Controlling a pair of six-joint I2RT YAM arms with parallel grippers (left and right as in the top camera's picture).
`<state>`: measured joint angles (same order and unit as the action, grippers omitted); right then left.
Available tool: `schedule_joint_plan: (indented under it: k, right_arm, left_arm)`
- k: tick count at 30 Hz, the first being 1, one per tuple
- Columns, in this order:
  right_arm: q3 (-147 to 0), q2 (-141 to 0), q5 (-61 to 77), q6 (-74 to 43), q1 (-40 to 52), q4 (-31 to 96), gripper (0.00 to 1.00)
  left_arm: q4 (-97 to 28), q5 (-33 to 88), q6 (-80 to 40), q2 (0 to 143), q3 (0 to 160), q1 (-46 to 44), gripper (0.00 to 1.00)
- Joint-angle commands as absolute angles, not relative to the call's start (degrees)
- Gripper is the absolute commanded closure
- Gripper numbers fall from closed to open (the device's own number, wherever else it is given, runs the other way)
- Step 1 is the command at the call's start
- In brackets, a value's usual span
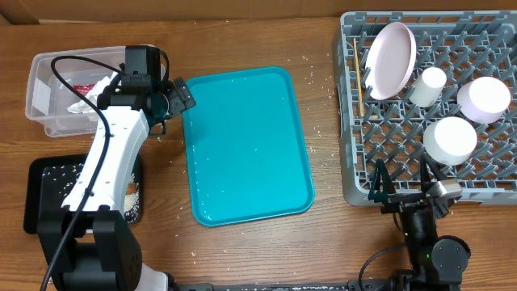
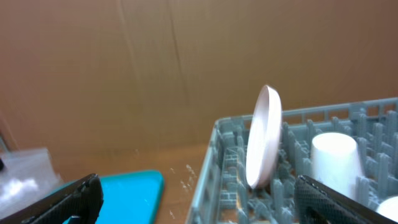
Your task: Sort waste into correct bins and load items into the dishwasher
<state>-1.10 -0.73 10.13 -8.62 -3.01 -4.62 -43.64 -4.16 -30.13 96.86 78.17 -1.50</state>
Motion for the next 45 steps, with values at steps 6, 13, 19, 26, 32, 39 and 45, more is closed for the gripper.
schedule_joint_plan:
  k: [6,13,19,26,32,39,45]
  right_arm:
    - [-0.5,-0.2,8.0,-1.3,-3.4,4.2,0.0]
    - [-0.5,-0.2,8.0,-1.3,-3.4,4.1,0.0]
    - [-0.5,-0.2,8.0,-1.3,-3.4,4.1,0.0]
    - [-0.5,-0.2,8.0,-1.3,-3.4,4.1,0.0]
    - [-0.5,-0.2,8.0,-1.3,-3.4,4.1,0.0]
    - [-0.5,-0.2,8.0,-1.3,-3.4,4.1,0.0]
    - [-0.5,-0.2,8.0,-1.3,-3.4,4.1,0.0]
  left_arm:
    - [-43.4,-4.9,-31.3,95.2,79.1,-1.9,0.0]
    - [-43.4,-4.9,-31.3,95.2,79.1,-1.9,0.0]
    - [-43.5,-4.9,-31.3,95.2,79.1,-1.9,0.0]
    - [-43.5,-4.9,-31.3,95.2,79.1,-1.9,0.0]
    - [-43.4,-4.9,-31.3,95.2,79.1,-1.9,0.0]
    - [-57.7,-5.1,-26.3,95.2,78.9,-1.9,0.0]
    - [-56.2,-3.0,-24.7,92.9,77.3,-3.2,0.0]
